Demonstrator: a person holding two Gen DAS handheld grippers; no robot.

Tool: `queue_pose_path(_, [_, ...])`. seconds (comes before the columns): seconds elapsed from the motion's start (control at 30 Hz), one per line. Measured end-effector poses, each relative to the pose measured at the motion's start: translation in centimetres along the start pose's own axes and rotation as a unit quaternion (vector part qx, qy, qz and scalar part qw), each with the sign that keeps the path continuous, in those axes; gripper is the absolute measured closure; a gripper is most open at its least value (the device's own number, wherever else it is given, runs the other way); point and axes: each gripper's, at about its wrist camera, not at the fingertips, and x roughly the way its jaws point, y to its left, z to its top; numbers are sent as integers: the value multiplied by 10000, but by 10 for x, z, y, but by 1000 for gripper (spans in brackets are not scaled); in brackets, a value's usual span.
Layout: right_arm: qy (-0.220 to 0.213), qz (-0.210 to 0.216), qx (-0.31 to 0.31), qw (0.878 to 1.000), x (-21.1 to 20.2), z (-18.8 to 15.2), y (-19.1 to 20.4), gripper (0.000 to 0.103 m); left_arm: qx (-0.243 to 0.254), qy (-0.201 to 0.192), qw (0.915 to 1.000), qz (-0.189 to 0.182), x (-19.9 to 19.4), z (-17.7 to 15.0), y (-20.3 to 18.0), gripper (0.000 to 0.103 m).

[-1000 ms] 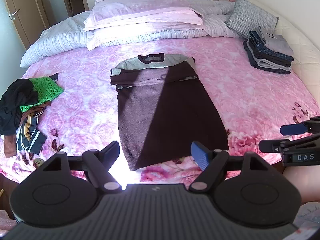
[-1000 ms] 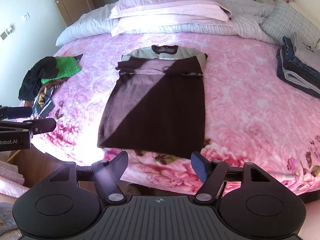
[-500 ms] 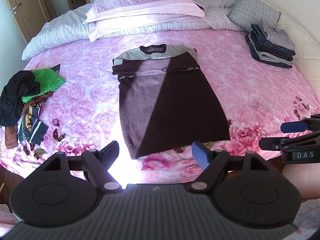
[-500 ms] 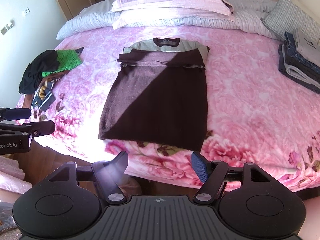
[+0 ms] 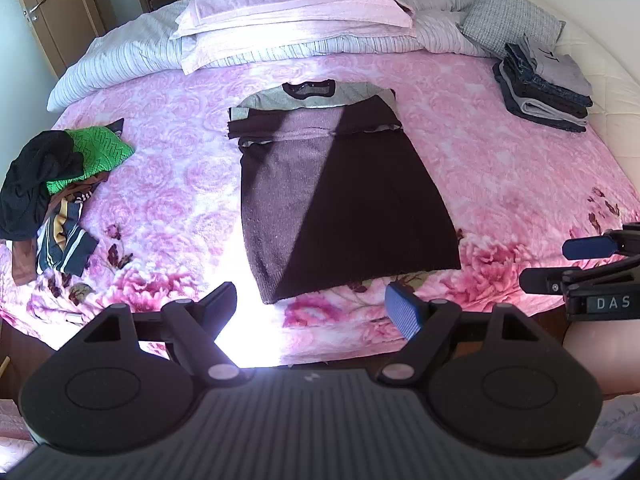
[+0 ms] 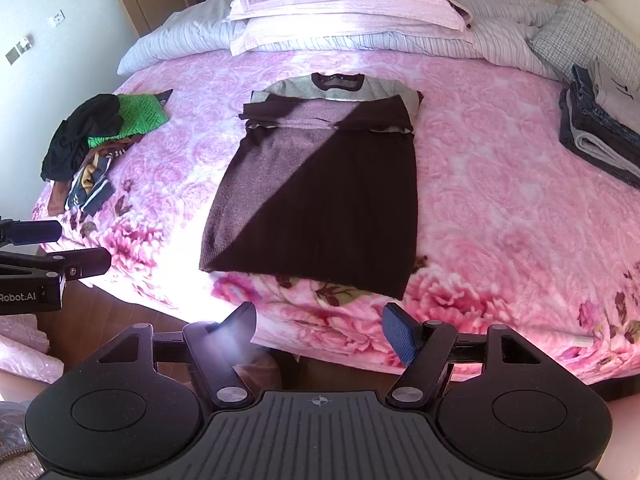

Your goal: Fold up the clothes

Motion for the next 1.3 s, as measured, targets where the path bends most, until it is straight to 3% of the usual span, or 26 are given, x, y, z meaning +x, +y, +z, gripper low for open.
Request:
queue_pose_path(0.4, [70,-36,142,9999,21,16,-9,36,-35,114,9999,-25,24,10,16,25])
queue_pose_path(0.67, [-117,54,765,9970,70,24,-60,36,-514,318,9970,-479,90,13,70,25])
queue_pose_path(0.9, [53,332,1341,9904,134,12,-116,37,-1252,635,9843,-1073,180,-5,126,32])
queue_pose_path(1.07, [59,529,1424,9884,178,4,-140,43,-1588,842,9742,-1369,246,-21,141,39])
queue_pose_path(1.3, [-91,727,1975,9776,229,3,-179,50,-2022,873,9604,-1704,315,-32,156,41])
